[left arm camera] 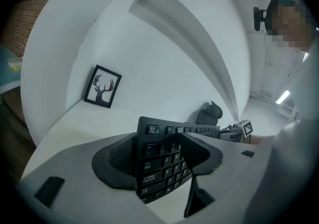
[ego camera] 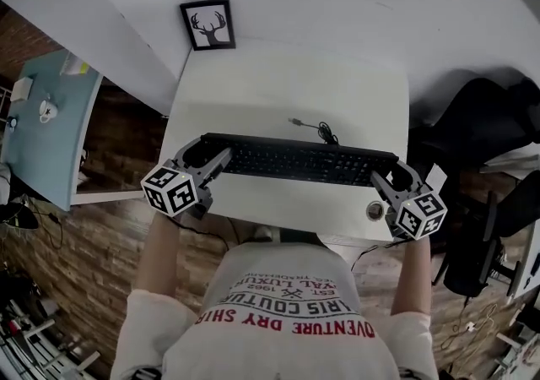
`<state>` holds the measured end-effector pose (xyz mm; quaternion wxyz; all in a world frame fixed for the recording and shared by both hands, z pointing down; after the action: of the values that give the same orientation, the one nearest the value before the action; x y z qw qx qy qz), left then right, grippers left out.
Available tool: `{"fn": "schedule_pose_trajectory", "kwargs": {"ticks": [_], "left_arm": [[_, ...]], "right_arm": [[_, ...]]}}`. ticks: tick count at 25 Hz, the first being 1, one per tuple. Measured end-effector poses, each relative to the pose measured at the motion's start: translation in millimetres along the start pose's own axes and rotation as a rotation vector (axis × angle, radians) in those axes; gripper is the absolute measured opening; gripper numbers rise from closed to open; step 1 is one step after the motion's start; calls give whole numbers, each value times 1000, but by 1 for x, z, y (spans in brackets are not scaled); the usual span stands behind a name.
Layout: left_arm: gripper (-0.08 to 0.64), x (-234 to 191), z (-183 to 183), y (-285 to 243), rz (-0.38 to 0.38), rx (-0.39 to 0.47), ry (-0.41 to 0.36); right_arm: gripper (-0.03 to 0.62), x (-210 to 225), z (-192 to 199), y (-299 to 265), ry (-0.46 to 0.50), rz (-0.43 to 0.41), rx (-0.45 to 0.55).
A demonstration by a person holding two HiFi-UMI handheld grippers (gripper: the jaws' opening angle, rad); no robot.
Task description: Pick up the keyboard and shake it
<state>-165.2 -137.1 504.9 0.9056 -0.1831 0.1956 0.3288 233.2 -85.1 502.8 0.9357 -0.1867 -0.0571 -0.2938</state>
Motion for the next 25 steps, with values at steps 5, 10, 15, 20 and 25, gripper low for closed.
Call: {"fn": "schedule_pose_trajectory", "kwargs": {"ticks": [5, 10, 15, 20, 25], "left_arm": [[270, -15, 40, 9, -12, -129, 64], [272, -32, 76, 8, -23, -248, 113], [276, -43, 108, 5, -47, -333, 143], [278, -57, 122, 3, -88, -365, 165], [281, -65, 122, -1, -135, -368, 156]], "right_arm": [[225, -19, 48, 10, -110, 12, -56], [224, -30, 92, 15, -210, 30, -126], [222, -32, 129, 15, -291, 59, -184], [224, -27, 147, 0, -343, 56, -230], [224, -20, 152, -14, -377, 51, -234]]}}
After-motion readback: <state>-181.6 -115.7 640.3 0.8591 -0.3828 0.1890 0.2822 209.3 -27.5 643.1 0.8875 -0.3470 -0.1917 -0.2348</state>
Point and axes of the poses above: the fingertips, and each gripper's own axes: y backward along the fingers, x to its right, z out of its underside, the point moved 3 cm from there along y, backward along the fingers, and after that the axes turned 9 degrees about x, right-handed, at the moved point
